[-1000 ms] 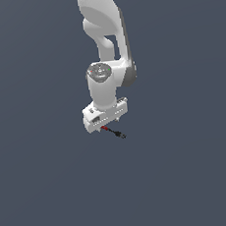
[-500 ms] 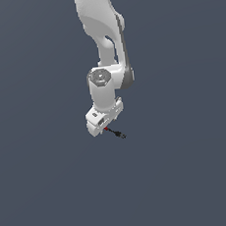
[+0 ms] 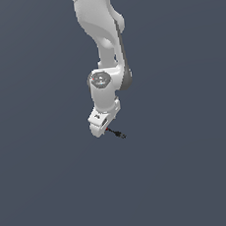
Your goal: Pick up the object and move it to a goal position.
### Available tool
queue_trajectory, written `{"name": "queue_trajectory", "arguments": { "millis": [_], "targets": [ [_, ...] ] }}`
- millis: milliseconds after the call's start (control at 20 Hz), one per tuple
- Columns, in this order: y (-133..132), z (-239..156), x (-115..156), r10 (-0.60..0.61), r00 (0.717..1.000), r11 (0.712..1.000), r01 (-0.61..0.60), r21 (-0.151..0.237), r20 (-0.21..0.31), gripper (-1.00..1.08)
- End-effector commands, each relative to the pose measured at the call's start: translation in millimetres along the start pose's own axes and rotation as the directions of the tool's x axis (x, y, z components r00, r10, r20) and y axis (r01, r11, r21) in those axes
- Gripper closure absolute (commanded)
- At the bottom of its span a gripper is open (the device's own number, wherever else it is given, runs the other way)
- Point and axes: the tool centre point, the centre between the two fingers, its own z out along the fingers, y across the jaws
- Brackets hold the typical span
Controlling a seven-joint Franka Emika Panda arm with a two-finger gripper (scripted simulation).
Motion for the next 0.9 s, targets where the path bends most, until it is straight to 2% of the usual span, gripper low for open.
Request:
{"name": "queue_trajectory", "arguments": {
  "millis": [0,450,850],
  "targets": [
    [-1.4,2.3,-0.7,-0.026,1.000,1.000,0.026,0.000,-0.002,-0.92],
    [-2.3,6.7,-1.4,-0.039,0.999,0.999,0.039,0.000,-0.002,-0.92],
    [-3.4,39.9,-1.7,-0.043,0.999,0.999,0.043,0.000,-0.002,-0.92]
  ]
}}
